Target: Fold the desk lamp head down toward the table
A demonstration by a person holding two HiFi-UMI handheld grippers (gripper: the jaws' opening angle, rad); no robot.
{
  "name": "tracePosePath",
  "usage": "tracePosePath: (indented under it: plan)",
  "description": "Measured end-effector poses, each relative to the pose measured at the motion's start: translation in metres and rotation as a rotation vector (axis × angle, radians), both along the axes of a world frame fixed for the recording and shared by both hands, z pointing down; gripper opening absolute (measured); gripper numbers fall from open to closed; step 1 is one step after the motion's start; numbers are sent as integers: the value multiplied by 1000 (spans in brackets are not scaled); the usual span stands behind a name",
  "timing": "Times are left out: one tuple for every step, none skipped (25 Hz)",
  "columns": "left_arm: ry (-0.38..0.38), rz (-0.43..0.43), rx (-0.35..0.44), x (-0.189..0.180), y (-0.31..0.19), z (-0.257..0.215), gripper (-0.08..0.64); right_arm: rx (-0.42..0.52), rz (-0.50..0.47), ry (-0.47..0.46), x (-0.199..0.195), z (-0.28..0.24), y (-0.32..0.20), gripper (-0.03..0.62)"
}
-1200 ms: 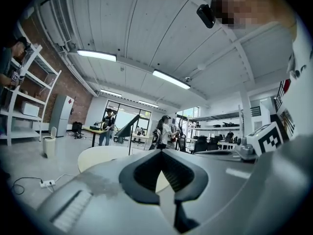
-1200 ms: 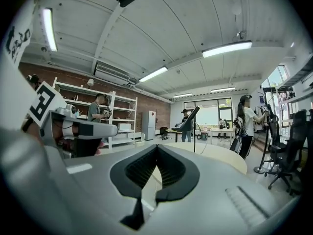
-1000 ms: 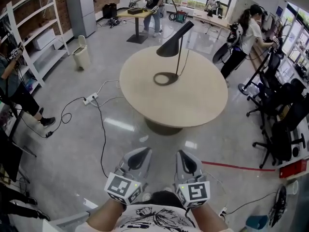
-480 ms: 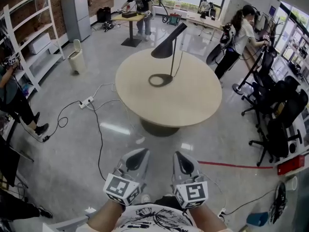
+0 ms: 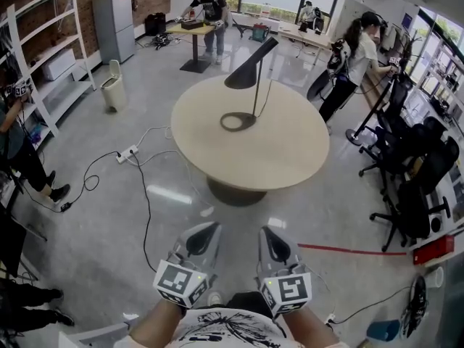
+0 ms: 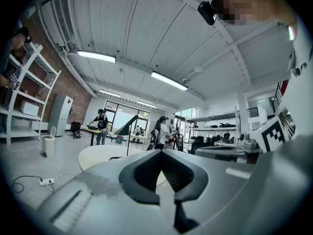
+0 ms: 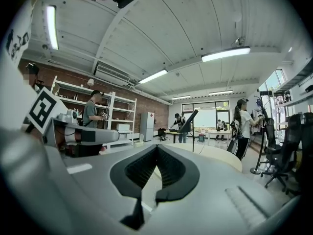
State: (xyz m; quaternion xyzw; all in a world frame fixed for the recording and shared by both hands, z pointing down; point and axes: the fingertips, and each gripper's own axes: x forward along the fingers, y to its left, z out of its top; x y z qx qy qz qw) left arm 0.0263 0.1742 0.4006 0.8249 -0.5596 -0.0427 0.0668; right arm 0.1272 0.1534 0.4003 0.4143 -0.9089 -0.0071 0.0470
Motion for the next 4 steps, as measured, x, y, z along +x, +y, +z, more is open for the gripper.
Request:
tracePosePath:
  plan:
    - [1,2,-2,1,0,2,6,-1,1,3,0,2,0,8]
    - [1,4,-5,2,1,3,6,-4,3,4,1,4,1,8]
    - [1,7,-9,2,1,5,6,-8,4,3,1,6,1,9]
    - [1,9,-12,3,1,7,6,-12,6,2,2,8,1,8]
